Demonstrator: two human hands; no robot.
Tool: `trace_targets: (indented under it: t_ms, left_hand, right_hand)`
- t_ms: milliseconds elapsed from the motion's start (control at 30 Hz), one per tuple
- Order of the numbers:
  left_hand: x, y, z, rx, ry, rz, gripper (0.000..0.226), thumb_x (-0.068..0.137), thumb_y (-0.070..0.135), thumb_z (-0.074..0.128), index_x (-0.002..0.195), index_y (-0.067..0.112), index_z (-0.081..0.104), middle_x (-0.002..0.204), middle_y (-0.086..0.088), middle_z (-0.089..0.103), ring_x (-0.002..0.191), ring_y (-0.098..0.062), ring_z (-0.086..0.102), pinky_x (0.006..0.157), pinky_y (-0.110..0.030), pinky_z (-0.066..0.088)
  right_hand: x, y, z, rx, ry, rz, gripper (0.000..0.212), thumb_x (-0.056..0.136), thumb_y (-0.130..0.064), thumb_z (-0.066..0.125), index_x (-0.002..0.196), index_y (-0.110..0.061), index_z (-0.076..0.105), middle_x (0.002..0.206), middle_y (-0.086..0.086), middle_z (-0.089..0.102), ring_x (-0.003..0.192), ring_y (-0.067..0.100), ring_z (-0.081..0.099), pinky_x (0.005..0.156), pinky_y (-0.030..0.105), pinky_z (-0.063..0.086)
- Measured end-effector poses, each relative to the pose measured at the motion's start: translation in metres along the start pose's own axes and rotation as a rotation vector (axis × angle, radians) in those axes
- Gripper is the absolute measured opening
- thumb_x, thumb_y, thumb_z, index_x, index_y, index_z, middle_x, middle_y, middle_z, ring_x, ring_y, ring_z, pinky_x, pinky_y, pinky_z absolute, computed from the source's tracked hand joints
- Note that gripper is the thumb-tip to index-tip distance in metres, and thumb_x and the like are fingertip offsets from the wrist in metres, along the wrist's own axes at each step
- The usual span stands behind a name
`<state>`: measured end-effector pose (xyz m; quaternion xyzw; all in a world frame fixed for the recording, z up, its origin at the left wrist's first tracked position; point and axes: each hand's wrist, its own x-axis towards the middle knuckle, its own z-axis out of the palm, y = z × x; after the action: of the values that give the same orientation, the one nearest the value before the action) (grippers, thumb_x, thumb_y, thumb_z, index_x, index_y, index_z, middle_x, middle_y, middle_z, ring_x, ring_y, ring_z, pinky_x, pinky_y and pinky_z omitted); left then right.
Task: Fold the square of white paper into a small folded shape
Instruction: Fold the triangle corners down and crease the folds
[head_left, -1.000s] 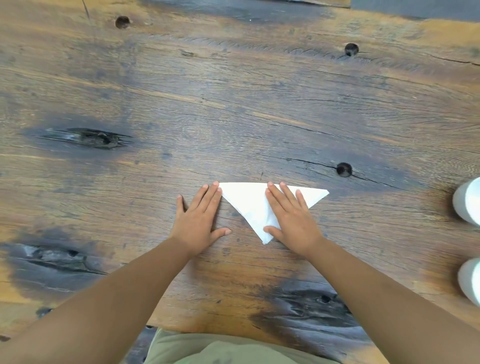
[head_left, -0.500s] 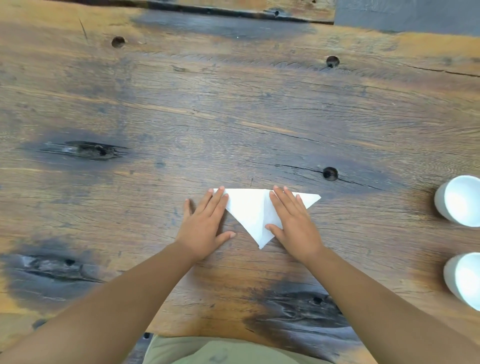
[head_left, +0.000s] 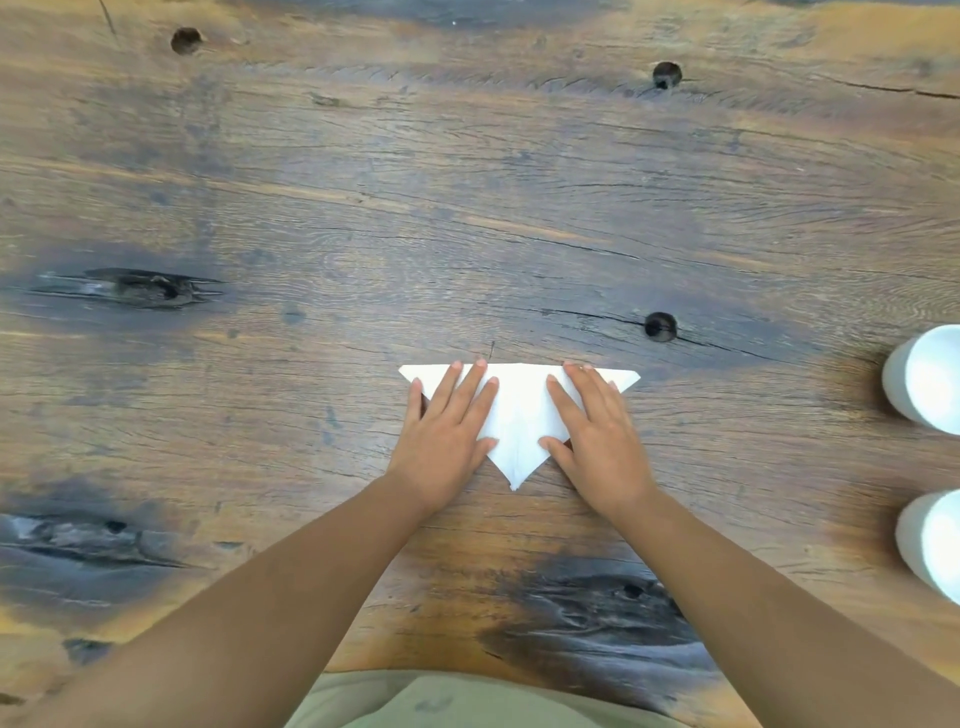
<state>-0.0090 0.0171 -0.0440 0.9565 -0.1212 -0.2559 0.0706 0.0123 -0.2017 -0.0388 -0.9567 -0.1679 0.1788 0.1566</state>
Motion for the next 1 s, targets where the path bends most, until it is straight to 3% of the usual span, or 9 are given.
trace_targets:
  t_ms: [533,767,900,1000]
  left_hand:
    - [0.003,0.008,0.001,-0.035,0.012,0.019,0.071,0.102,0.054,0.031,0.158,0.027,-0.003,0.165,0.005,-0.017,0.151,-0.022,-0.020,0.120,-0.058,-0.004]
    - [0.001,0.014,0.003,-0.068,0.045,0.023,0.073,0.100,0.058,0.033,0.158,0.029,-0.001,0.166,0.005,-0.016,0.151,-0.022,-0.019,0.119,-0.061,-0.004]
    - [0.002,0.013,0.001,-0.106,0.078,0.032,0.075,0.098,0.060,0.039,0.158,0.032,0.003,0.167,0.005,-0.008,0.153,-0.025,-0.012,0.118,-0.063,0.000]
    - [0.002,0.008,-0.003,-0.132,0.068,0.063,0.075,0.096,0.062,0.042,0.158,0.035,0.009,0.167,0.004,-0.005,0.153,-0.028,-0.010,0.119,-0.063,0.004]
  right_hand:
    - [0.008,-0.012,0.007,0.021,0.023,-0.072,0.068,0.088,-0.035,0.068,0.147,-0.016,0.041,0.159,0.018,0.025,0.149,0.034,0.017,0.122,0.049,0.009]
    - [0.008,-0.018,0.007,0.200,0.080,-0.038,0.042,0.094,-0.023,0.058,0.136,-0.019,0.057,0.161,0.008,0.025,0.151,0.029,0.006,0.122,0.050,0.008]
    - [0.017,-0.028,0.004,0.420,0.131,0.112,0.026,0.094,-0.029,0.058,0.115,-0.017,0.068,0.158,0.001,0.032,0.151,0.019,0.006,0.121,0.037,0.011]
    - [0.024,-0.036,0.005,0.512,0.152,0.221,0.015,0.091,-0.021,0.063,0.104,-0.015,0.068,0.156,-0.001,0.036,0.151,0.015,0.009,0.120,0.031,0.012]
